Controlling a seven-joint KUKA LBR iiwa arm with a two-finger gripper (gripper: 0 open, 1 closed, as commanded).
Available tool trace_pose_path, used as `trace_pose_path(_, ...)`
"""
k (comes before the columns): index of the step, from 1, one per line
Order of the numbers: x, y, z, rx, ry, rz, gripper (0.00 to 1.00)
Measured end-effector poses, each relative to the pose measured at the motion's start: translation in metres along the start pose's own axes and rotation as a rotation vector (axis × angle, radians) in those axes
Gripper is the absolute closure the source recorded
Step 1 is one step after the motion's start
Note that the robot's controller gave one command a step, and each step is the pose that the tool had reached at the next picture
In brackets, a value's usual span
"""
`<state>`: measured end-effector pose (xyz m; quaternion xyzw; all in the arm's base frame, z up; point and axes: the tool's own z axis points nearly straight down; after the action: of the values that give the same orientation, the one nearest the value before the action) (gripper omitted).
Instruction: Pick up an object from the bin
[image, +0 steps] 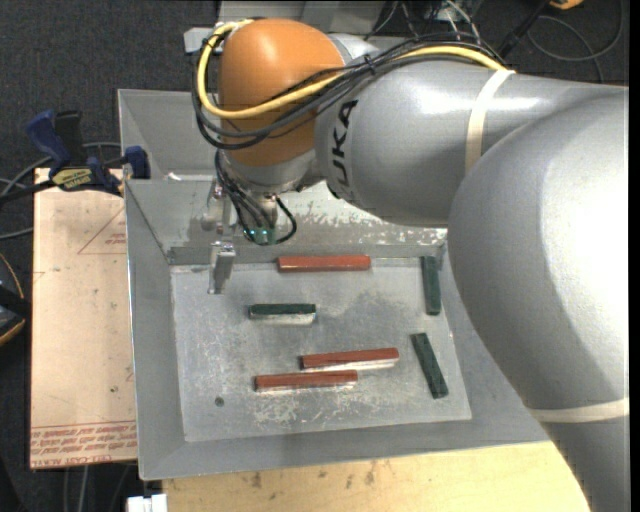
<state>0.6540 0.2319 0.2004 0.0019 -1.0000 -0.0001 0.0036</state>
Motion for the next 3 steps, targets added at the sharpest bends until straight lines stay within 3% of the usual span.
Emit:
trace_pose_path(1,-0.002,-0.001,-0.006,-0.001,-0.008,0.003,0.00)
trace_pose_path(2,0.030,-0.033,0.051,-0.001,-0.011,-0.091,0.00)
trace_pose_path(3,0.093,-0.052,0.067,0.000,-0.006,-0.110,0.00)
